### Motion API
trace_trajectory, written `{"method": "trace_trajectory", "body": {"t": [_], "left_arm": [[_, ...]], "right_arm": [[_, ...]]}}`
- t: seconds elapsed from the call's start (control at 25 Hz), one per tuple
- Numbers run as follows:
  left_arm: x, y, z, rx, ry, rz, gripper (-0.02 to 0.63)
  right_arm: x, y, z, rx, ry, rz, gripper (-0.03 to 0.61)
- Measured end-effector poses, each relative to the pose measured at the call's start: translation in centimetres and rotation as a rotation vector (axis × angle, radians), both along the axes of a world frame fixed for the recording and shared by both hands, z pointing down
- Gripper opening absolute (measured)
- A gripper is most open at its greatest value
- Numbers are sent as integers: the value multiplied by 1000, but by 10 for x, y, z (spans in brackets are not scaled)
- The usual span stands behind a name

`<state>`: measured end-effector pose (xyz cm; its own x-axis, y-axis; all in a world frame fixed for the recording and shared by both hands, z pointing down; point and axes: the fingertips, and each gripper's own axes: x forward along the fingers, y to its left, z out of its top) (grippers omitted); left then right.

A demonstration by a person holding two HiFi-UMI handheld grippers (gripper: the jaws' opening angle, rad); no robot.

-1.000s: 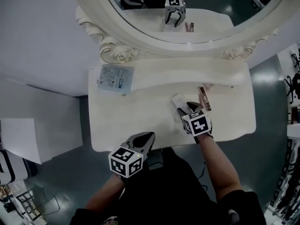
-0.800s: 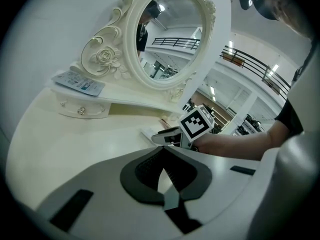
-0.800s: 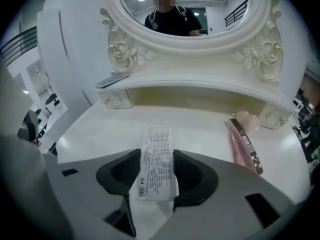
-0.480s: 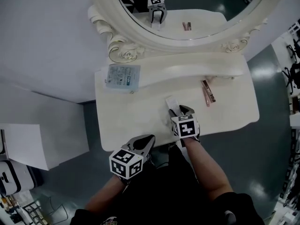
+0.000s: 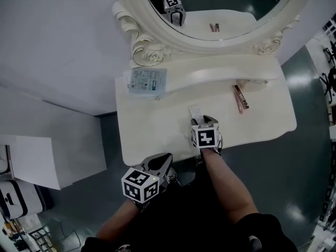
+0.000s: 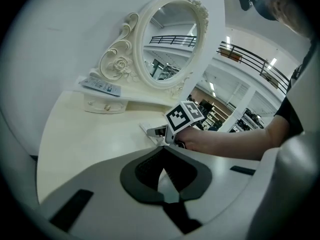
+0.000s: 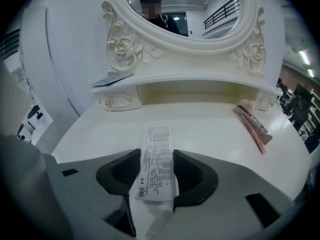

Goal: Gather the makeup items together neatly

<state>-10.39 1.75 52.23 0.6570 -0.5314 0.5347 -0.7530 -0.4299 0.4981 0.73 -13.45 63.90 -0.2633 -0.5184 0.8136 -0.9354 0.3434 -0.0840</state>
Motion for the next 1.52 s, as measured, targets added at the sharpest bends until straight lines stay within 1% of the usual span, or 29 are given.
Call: {"method": "trace_trajectory", "body": {"t": [0.16, 0.32, 0.4, 0.48, 0.6, 0.72, 0.88, 1.0, 1.12, 1.28, 1.4, 1.44, 1.52], "left_arm": [[-12, 8, -1, 8, -9, -9, 9], [-20, 14, -2, 14, -12, -15, 9], [-22, 16, -4, 18, -12, -16, 9], [-22, 16, -6, 24, -7, -13, 9], [-16, 15, -9, 34, 2, 0, 9], [-4, 12, -11, 44, 14, 20, 9], [13, 7, -13, 44, 24, 35, 9], [25, 1, -11, 35, 26, 35, 9], [38, -7, -8, 24, 25, 32, 9], [56, -19, -3, 3, 23, 29, 9], [68, -27, 1, -12, 25, 23, 9], [72, -30, 3, -15, 26, 20, 9], [77, -35, 5, -22, 29, 17, 9]], "right_arm": [[-3, 0, 4, 10, 8, 18, 222], [-8, 2, 2, 27, 12, -11, 225], [-5, 3, -4, 56, 16, -20, 227], [2, 4, -16, 102, 13, -9, 227], [28, 5, -36, 165, 10, 38, 225], [81, 5, -42, 200, 46, 112, 225], [168, 4, -34, 176, 97, 226, 225], [209, -4, -25, 141, 96, 262, 224], [221, -16, -15, 108, 74, 239, 217], [218, -34, -5, 78, 45, 185, 190], [217, -40, 2, 50, 20, 173, 166], [217, -41, 3, 49, 20, 170, 142], [217, -41, 4, 59, 32, 149, 133]]}}
